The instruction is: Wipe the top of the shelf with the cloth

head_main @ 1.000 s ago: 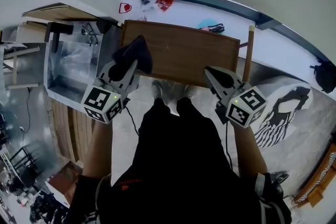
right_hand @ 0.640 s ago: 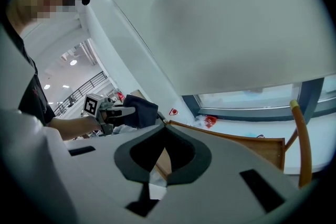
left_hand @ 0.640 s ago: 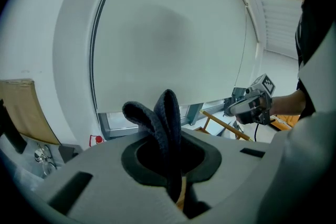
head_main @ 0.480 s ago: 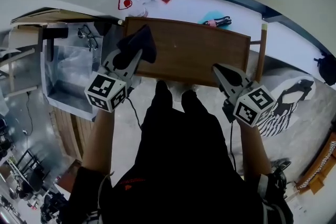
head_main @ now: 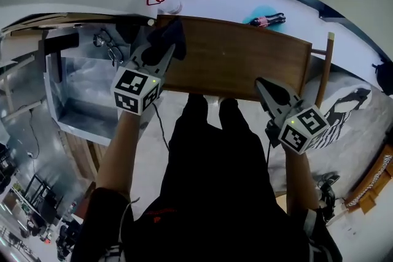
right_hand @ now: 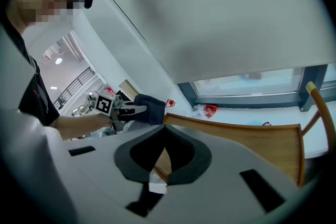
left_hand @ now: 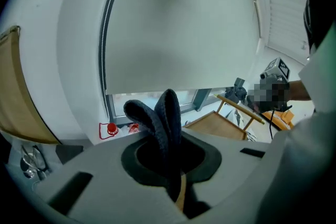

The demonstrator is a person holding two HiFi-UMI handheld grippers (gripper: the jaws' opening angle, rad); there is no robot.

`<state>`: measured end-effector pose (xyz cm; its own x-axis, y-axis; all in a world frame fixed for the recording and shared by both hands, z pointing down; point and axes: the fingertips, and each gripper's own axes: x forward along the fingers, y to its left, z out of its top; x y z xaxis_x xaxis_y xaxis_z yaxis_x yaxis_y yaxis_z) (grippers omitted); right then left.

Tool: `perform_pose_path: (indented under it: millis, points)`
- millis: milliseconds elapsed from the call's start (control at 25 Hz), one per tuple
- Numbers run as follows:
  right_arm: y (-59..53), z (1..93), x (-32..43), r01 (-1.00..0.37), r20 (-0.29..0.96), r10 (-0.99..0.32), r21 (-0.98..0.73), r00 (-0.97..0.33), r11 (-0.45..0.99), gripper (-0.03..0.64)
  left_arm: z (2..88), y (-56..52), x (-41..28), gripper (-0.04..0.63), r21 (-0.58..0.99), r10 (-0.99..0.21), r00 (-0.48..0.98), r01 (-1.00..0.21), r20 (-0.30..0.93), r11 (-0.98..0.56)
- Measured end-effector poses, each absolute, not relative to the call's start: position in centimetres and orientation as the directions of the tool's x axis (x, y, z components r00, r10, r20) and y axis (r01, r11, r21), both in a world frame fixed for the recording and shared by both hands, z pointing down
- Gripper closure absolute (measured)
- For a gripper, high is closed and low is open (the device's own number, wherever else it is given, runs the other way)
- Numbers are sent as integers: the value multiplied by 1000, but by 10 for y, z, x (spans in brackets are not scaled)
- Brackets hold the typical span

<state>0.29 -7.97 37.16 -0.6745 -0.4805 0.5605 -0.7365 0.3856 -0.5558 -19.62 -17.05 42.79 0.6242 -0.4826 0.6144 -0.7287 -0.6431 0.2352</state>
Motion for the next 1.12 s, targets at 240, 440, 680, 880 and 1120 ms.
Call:
perform_pose_path:
  millis: [240, 440, 680, 880, 1120]
  points:
    - [-89, 389, -10, -741, 584, -458, -562, -670, 366, 612, 461, -191, -215, 555, 133, -482, 538, -751, 692, -647]
    - [-91, 403, -22, -728, 603, -409, -575, -685, 374, 612, 487, -205, -217, 555, 33, -476, 452, -750, 755, -660]
    - [-82, 419, -20, -736, 628, -383, -590, -677, 332, 612, 541, -205, -213, 555, -100, -440, 320, -704, 839, -703]
    - [-75, 429, -10, -741, 641, -372, -592, -671, 318, 612, 574, -205, -210, 555, -143, -400, 264, -653, 878, -744]
    - [-67, 437, -2, -742, 643, -373, -605, -669, 290, 612, 609, -198, -188, 555, -101, -329, 273, -611, 904, -785]
